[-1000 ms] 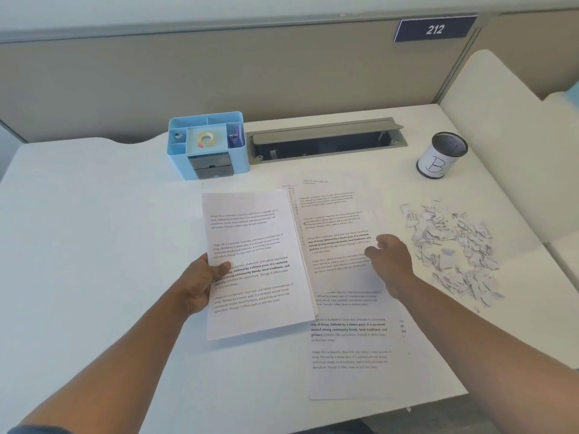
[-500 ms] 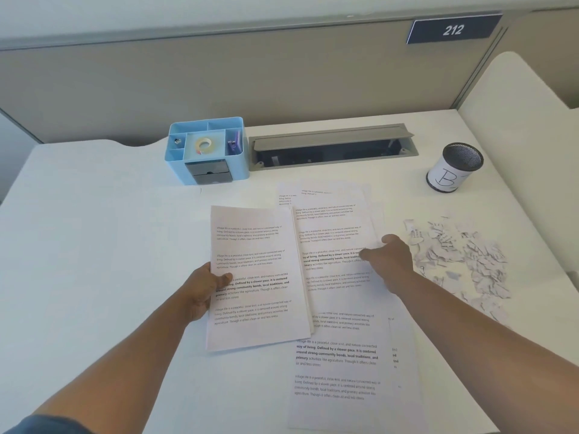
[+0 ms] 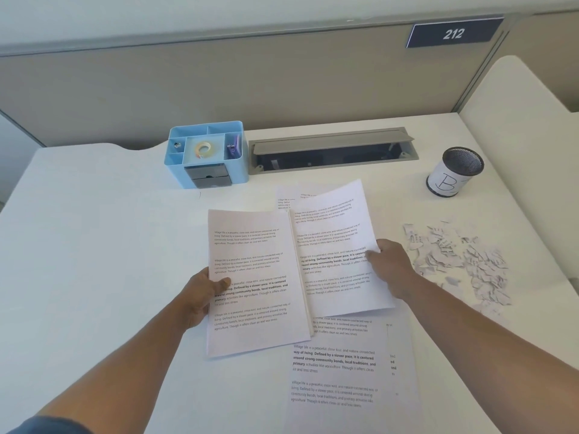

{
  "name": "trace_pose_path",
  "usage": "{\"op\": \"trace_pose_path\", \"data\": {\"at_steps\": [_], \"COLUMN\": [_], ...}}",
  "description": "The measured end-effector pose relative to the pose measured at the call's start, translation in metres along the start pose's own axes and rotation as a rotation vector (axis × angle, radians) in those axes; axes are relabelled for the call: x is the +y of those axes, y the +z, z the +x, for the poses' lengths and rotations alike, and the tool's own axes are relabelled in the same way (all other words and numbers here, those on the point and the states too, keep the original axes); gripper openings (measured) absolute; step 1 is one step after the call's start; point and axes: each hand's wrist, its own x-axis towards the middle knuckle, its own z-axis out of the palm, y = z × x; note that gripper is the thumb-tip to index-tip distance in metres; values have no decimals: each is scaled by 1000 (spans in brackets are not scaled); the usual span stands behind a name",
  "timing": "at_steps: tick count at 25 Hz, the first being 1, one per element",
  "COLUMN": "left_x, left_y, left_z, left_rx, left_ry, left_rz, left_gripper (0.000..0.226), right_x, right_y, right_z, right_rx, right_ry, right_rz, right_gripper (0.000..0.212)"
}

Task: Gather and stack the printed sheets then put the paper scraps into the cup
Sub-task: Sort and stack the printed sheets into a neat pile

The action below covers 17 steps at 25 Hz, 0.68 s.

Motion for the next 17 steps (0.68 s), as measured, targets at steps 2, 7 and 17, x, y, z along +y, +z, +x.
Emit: {"op": "trace_pose_path", "data": {"at_steps": [2, 7, 17], "left_x": [0, -2, 3], "left_y": [-1, -6, -7], "left_z": [0, 2, -5], "left_rx": [-18, -75, -124], "left_ry": [-3, -28, -33], "left_rz": [-15, -36, -61], "left_gripper": [37, 39, 39], "right_x": [-2, -8, -19], "right_y": [-9, -42, 37], "right_z": [-3, -11, -48], "right_rx": [41, 42, -277], "right_ry": [-32, -109, -37], "right_rz": [-3, 50, 230], "right_gripper": [13, 15, 18]}}
